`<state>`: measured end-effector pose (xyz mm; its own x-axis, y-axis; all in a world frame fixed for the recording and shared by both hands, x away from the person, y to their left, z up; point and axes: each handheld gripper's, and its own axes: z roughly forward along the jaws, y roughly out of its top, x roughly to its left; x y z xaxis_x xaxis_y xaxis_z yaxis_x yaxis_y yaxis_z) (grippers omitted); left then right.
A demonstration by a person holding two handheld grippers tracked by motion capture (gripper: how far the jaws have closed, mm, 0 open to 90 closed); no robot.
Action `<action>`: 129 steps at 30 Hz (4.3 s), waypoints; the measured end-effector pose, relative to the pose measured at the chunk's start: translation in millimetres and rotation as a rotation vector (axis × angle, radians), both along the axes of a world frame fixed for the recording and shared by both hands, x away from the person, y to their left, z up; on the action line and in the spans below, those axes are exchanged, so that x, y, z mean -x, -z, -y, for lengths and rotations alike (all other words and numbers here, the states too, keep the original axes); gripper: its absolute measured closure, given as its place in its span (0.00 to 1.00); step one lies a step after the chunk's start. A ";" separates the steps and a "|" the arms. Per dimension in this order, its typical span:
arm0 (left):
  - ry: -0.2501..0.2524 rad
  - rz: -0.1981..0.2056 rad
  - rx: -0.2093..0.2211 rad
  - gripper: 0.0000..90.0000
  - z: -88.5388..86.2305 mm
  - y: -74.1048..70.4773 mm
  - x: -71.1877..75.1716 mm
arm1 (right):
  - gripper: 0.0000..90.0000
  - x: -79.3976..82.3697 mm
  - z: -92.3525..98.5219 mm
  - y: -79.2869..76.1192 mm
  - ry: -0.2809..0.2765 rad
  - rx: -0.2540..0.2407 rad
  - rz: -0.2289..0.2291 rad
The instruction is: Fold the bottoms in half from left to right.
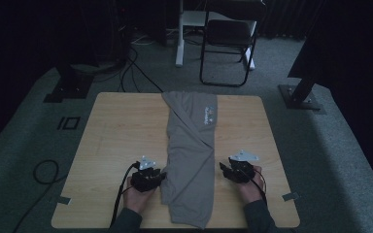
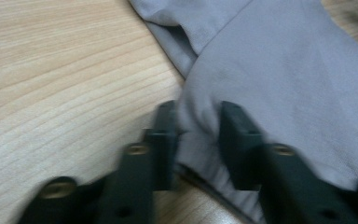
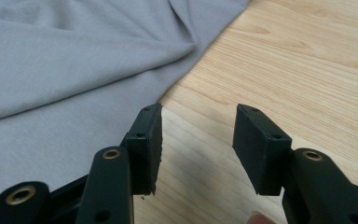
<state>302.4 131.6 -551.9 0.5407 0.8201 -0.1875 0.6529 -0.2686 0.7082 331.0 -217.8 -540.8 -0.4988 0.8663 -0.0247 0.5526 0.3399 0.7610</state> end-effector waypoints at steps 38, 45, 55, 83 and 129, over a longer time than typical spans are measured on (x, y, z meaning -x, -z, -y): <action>0.355 0.065 0.082 0.67 51.6 -34.2 79.9 | 0.60 71.7 -15.5 -16.7 -0.170 -0.043 0.033; 0.368 0.030 0.048 0.61 46.6 -14.9 100.3 | 0.63 115.3 -30.9 -9.5 -0.361 -0.070 -0.007; 0.340 0.017 -0.017 0.72 55.7 -1.0 93.4 | 0.73 121.8 -50.9 8.6 -0.473 0.038 -0.086; 0.364 0.080 0.039 0.63 32.7 -35.1 98.1 | 0.56 134.8 -35.3 -8.6 -0.525 -0.107 -0.091; 0.060 0.124 -0.104 0.63 34.4 4.1 -26.3 | 0.77 -34.4 -31.6 11.4 0.006 0.009 -0.037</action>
